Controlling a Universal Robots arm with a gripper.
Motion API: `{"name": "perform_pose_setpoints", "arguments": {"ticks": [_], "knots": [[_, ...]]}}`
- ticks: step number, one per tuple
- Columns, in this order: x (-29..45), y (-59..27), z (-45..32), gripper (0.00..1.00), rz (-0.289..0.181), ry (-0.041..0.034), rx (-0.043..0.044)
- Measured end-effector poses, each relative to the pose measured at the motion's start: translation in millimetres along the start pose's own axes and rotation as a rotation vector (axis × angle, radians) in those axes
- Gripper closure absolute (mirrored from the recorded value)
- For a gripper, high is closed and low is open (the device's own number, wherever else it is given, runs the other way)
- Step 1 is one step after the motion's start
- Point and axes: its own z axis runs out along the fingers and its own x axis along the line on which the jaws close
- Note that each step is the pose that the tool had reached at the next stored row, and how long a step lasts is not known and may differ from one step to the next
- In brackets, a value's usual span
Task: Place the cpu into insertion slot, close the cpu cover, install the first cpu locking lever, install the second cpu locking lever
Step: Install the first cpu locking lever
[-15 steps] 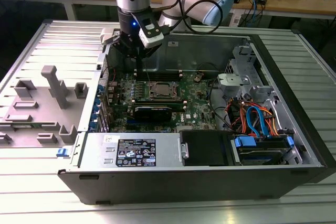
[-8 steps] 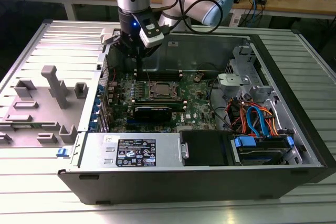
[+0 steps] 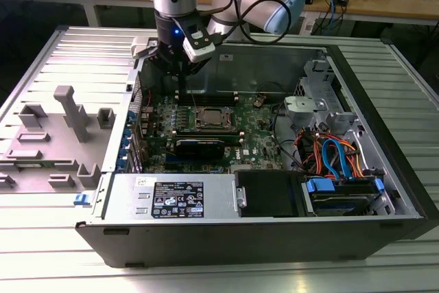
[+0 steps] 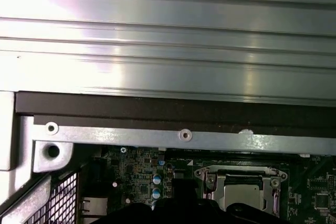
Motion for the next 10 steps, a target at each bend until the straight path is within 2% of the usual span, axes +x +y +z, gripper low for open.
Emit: {"name": "perform_pose_setpoints", "arguments": {"ticks": [2,4,6,7,8,10], "knots": [[-4.2,-0.2,0.2,0.89,0.014,0.0001,0.0006],[-15.7,-0.8,0.7,0.89,0.018,0.0001,0.0008],[-22.7,-1.1,1.0,0.89,0.019,0.0001,0.0007],[-32.4,-1.4,1.4,0.89,0.019,0.0001,0.0007],[-37.1,-1.7,1.7,0.89,0.020,0.0001,0.0008],[-38.8,-1.8,2.0,0.89,0.021,0.0001,0.0009]]}}
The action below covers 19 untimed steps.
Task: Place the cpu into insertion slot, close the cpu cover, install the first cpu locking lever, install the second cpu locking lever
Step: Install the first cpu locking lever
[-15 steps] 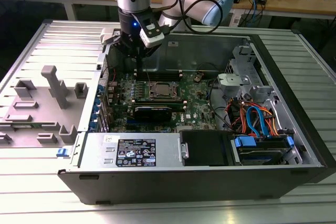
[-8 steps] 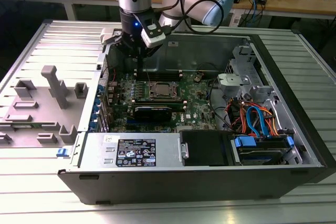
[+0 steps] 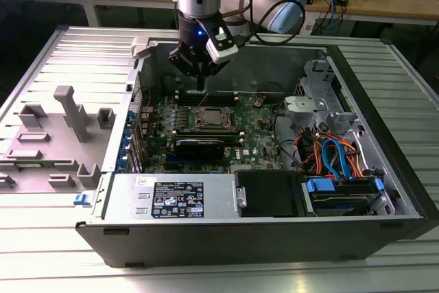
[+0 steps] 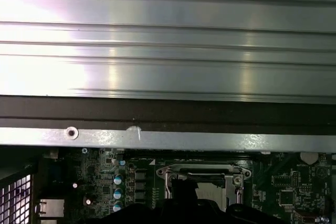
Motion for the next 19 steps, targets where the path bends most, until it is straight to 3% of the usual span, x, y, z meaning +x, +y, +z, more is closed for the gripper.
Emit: {"name": "perform_pose_setpoints", "arguments": {"ticks": [11,19], "knots": [[0.2,0.0,7.7,0.89,0.001,0.0000,0.0000],[0.0,0.1,8.0,0.89,0.001,-0.0001,-0.0001]]}}
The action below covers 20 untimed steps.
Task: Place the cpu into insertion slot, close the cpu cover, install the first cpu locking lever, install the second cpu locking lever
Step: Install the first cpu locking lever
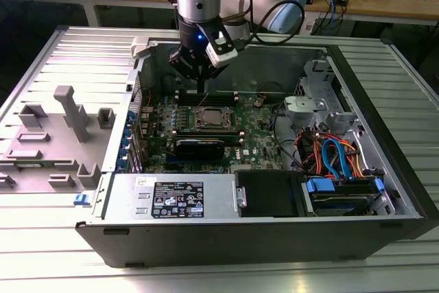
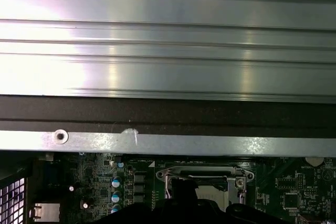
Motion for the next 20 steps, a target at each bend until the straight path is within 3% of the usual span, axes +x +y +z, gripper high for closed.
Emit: {"name": "perform_pose_setpoints", "arguments": {"ticks": [14,20], "knots": [[-8.4,0.9,4.3,0.89,-0.004,0.0001,0.0001],[-9.2,1.0,7.0,0.89,-0.032,0.0001,-0.0008]]}}
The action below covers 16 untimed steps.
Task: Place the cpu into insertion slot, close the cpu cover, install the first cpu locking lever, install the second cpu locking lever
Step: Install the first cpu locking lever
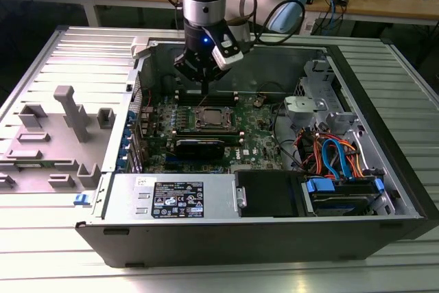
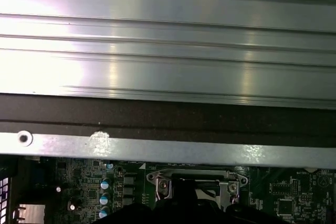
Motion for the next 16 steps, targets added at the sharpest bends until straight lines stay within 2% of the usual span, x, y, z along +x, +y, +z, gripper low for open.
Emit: {"name": "perform_pose_setpoints", "arguments": {"ticks": [7,11,16], "knots": [[-1.7,2.4,2.3,0.89,-0.001,0.0000,-0.0002],[-7.7,3.0,4.1,0.89,-0.001,0.0000,-0.0001],[-10.3,2.9,7.8,0.89,-0.001,0.0000,-0.0001]]}}
